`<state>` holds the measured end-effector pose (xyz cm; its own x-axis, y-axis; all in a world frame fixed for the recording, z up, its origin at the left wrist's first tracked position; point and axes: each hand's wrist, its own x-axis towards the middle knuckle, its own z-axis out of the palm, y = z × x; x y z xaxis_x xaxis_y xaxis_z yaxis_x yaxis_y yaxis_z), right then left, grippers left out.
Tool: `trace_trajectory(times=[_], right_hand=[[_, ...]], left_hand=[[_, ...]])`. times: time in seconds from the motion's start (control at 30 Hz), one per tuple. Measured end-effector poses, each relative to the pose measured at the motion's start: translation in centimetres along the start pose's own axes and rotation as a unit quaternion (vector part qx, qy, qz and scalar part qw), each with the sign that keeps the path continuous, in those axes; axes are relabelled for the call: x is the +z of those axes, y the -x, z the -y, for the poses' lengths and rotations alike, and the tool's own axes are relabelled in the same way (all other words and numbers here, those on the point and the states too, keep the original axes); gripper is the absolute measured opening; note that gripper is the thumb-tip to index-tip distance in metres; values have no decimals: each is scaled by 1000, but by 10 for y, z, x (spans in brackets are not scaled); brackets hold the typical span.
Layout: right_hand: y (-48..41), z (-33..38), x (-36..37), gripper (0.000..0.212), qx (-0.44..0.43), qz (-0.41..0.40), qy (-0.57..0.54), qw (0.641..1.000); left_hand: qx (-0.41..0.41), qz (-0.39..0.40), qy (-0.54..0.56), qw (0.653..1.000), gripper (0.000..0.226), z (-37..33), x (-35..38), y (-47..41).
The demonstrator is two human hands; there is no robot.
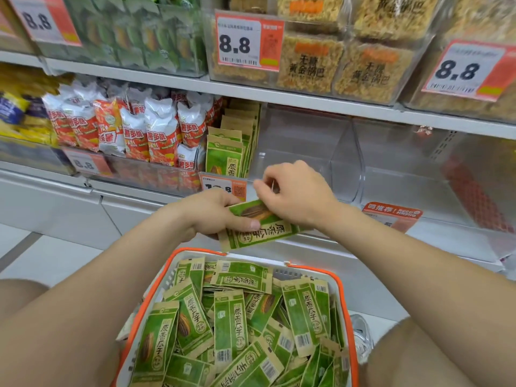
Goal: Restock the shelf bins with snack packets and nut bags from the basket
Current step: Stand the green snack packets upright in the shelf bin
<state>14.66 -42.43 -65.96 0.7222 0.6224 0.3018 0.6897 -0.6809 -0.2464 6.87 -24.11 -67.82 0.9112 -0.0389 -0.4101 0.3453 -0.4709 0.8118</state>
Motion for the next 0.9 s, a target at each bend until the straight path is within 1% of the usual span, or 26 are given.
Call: trace_trajectory(times=[0.03,0.07,0.1,0.17,0.23,0.3,0.37,0.47,0.5,0.53,0.63,0.67,0.7,0.8,0.9], right_hand=[[-2,0,-4,30,38,-63,-28,997],[-5,-1,-6,26,80,-110,-84,987],[-8,-1,-7,24,121,-135,-150,972],[-14,-1,-8,24,173,-143,-279,934],[-16,-1,-7,28,192,-109,-358,907],[-17,-2,-6,28,182,-86,-377,904],[-19,-3,-5,26,171,-82,-362,913],[-19,6,-2,24,153,-49,-348,924],[-18,10,-1,22,147,-33,-367,918],[-16,15,-1,21,147,-19,-401,904],[-14,23,-6,28,189,13,-540,820],[-16,23,-8,30,203,19,-562,801],[-17,23,-8,31,213,22,-569,794],[-20,23,-8,28,212,28,-561,800],[-23,25,-10,32,185,22,-557,809]], left_hand=[[8,-17,32,999,25,-2,-2,2],[21,-38,69,997,22,-5,-2,4],[35,-62,112,991,21,-8,-1,5],[60,-110,196,973,23,-12,-1,6],[63,-130,221,964,26,-15,-3,7],[50,-124,193,972,30,-18,-6,10],[50,-127,169,976,34,-21,-6,14],[94,-186,169,963,36,-25,-1,15],[111,-207,176,956,34,-26,1,15],[122,-224,187,949,31,-27,2,14],[117,-248,238,932,29,-26,2,12],[111,-249,250,929,30,-26,2,12],[106,-246,258,928,32,-27,2,12],[92,-237,290,923,40,-28,2,12],[92,-252,338,902,36,-30,0,13]])
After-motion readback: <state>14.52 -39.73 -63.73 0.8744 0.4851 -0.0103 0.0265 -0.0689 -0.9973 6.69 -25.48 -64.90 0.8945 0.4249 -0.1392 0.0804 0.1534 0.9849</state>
